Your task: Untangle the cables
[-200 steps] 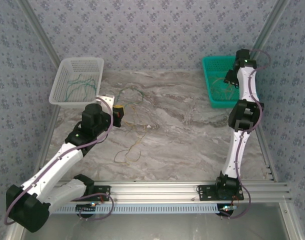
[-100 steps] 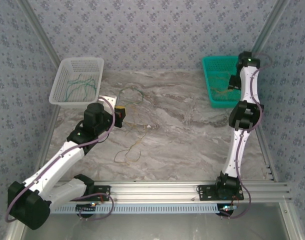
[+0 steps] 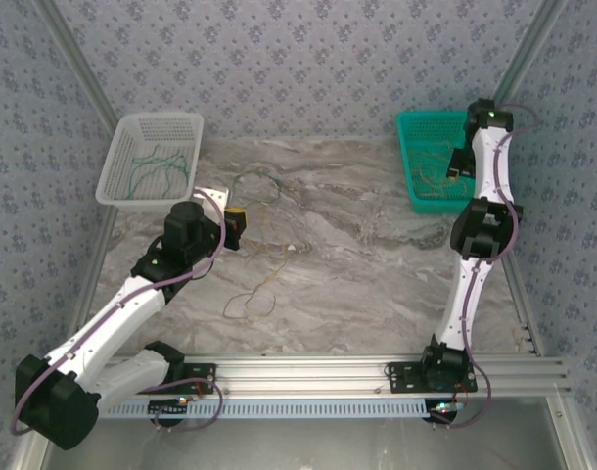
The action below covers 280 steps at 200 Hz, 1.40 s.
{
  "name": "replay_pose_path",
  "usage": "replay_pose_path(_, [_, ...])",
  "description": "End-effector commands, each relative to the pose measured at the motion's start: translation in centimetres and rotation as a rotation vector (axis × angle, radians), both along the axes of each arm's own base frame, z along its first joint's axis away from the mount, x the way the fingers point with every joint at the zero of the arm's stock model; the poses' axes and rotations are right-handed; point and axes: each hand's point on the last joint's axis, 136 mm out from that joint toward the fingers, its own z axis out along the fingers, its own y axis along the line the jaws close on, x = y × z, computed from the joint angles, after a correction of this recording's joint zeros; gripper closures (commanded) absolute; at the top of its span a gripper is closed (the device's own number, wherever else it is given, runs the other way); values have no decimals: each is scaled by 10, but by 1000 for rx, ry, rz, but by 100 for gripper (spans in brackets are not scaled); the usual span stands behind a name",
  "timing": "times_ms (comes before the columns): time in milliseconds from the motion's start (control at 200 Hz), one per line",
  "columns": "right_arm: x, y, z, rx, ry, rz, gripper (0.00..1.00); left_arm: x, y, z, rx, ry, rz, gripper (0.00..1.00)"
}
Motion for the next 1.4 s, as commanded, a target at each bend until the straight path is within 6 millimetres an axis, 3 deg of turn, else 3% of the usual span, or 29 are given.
replay_pose_path(0, [-11, 0, 54, -51, -96, -24, 40, 4, -6, 26, -46, -55, -7, 100])
replay_pose_path(130, [-17, 20, 84, -3, -182, 7, 41, 3, -8, 34, -59, -67, -17, 100])
replay_pose_path(190, [-17, 42, 99, 57, -256, 56, 41, 1, -12, 40, -78, -70, -41, 100])
replay_pose_path(270, [-22, 85, 125, 166, -393, 164, 41, -2, -22, 46, -110, -69, -88, 100])
replay_pose_path(305, [-24, 110, 140, 204, -473, 232, 40, -3, -26, 46, -128, -63, -104, 100])
replay_pose_path(390, [-38, 174, 155, 287, -641, 399, 37, -4, -40, 35, -145, -25, -151, 100])
replay_pose_path(465, [-63, 257, 160, 398, -766, 696, 30, -6, -50, 14, -111, 22, -172, 100])
replay_pose_path(540, [-93, 323, 131, 530, -787, 911, 28, -8, -55, -1, -110, 60, -179, 100])
replay_pose_path(590, [-109, 350, 105, 601, -738, 983, 28, -8, -52, -13, -102, 83, -160, 100])
replay_pose_path(705, [-133, 367, 35, 654, -561, 993, 30, -11, -44, -50, -67, 165, -112, 100])
replay_pose_path(810, [-157, 377, 2, 668, -479, 1059, 30, -23, -44, -89, -23, 283, -115, 100])
replay_pose_path(894, [-176, 388, -14, 651, -439, 1142, 29, -36, -45, -120, 3, 362, -116, 100])
replay_pose_path(1079, [-192, 396, -35, 598, -425, 1257, 25, -58, -31, -167, 41, 495, -62, 100])
replay_pose_path(1274, [-212, 425, -45, 483, -432, 1477, 17, -69, -22, -196, 96, 595, -23, 100])
replay_pose_path(1394, [-221, 441, -70, 436, -369, 1557, 16, -67, -17, -206, 117, 627, 29, 100])
